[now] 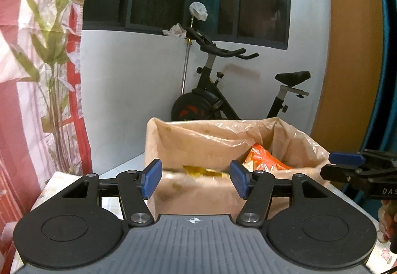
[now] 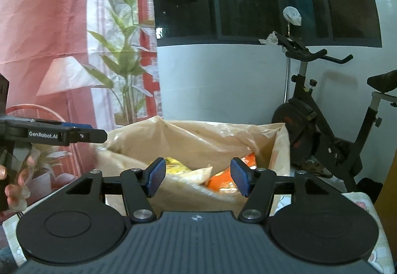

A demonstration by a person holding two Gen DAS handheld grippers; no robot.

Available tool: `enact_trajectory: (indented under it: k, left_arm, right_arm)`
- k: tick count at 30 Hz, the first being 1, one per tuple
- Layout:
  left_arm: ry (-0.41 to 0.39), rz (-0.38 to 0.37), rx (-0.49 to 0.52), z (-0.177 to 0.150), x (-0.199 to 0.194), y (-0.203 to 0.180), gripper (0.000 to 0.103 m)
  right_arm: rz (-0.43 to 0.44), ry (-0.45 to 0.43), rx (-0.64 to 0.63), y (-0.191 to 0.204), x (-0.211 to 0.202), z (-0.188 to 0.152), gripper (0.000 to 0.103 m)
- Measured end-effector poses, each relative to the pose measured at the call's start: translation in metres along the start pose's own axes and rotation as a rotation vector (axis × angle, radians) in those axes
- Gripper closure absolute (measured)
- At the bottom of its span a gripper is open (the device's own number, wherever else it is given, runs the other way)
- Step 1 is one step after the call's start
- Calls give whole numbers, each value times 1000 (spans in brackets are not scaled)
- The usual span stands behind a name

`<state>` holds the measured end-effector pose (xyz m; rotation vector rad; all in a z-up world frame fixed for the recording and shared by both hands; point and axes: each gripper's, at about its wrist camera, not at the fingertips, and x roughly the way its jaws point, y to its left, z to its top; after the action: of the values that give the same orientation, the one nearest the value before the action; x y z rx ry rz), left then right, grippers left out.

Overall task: Organize snacks
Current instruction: 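Return both open tools from the box to the table, then close the right tool on the blue-topped bread pack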

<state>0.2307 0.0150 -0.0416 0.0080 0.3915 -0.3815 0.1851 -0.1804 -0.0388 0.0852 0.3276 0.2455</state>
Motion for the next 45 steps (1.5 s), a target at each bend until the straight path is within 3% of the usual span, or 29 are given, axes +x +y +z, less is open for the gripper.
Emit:
enact_trajectory:
  k: [8,19,32,45]
  left_arm:
    - [42,23,-47,-29,-19,12,40]
    - [121,51,-109,-67,-13,27,40]
    - [188,49,-99,-94,-3,20,40]
    - [228,23,-80,-105,9,11,40]
  right_arm:
    - [21,12,25,15,-17,-26,42]
    - [4,89,61,15,-17,-63,42]
    - [-15,197,82,14,1,-104,42]
    - [-5,253,101,12,13,-121,42]
